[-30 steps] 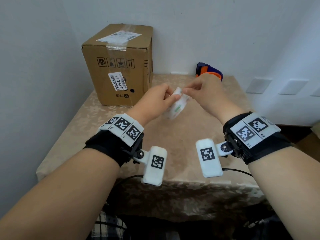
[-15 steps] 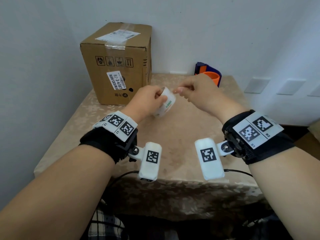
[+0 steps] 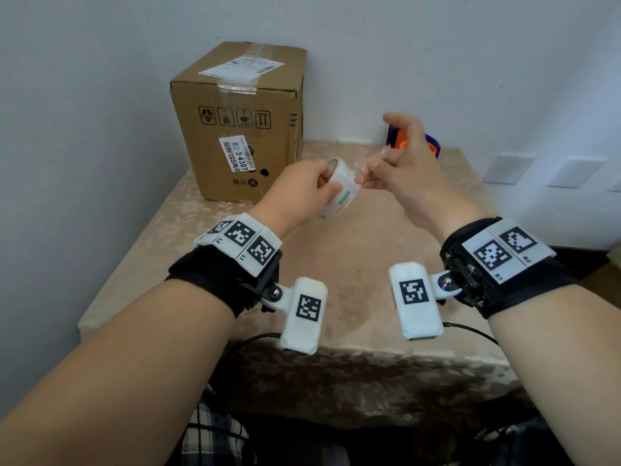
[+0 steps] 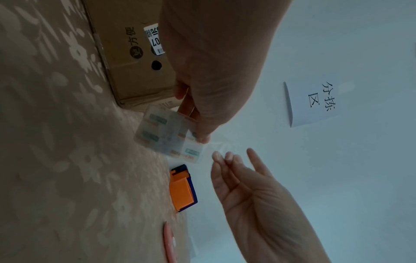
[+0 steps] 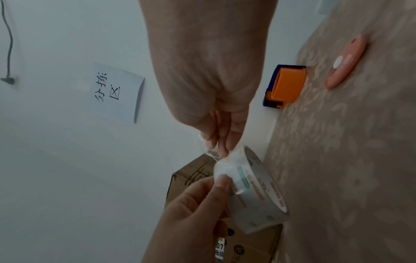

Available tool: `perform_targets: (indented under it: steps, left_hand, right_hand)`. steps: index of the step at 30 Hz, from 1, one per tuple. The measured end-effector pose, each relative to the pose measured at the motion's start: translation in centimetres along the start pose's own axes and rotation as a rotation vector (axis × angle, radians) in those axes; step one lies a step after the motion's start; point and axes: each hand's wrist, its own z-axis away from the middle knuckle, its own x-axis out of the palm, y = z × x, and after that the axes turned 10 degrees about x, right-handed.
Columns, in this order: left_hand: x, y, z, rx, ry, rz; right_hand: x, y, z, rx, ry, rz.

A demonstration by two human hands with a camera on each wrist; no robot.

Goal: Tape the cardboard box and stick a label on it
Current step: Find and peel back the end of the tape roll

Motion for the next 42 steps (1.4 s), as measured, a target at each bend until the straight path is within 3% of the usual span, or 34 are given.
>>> perform_targets:
  steps: [9,16,21,26,31,37,40,42]
  left_hand:
    - [0.6,0.9,-0.9,0.018,0.045,0.117]
    - [0.5,0.1,-1.2,0.012,0.08,0.078]
    - [0.7,0.3,-0.9,0.024,0.034,0.056]
    - [0.8,0.5,-0.9,0.009,0.017,0.076]
    - [1.2,1.1,-0.7,0.043,-0.037,0.048]
    - [0.9,0.3,-0.9,0.005,-0.041,0.027]
    - [0.7,0.2,-0.6,0.046,-0.076,-0.007]
    - [0.8,0.3,-0.6,0.085,-0.073,-0.066]
  right_hand:
    - [0.2,0.0,-0.6,0.019,0.065,-0.07]
    - [0.1,0.0,-0.4,-0.072,0.013,0.28]
    - [0.3,0.5,-0.7,-0.241,0.017,0.676]
    - [0.3,0.6,-0.8,-0.276,0.126,0.731]
    - [0.2,1.4,-0.6,-0.343,0.123,0.817]
    - [1.1,1.5,0.0,-0.217,0.14,0.659]
    - [0.9,1.3,-0.2,-0.049,0.046,0.365]
    - [0.6,1.2,-0.3,-0.005,0.0,0.327]
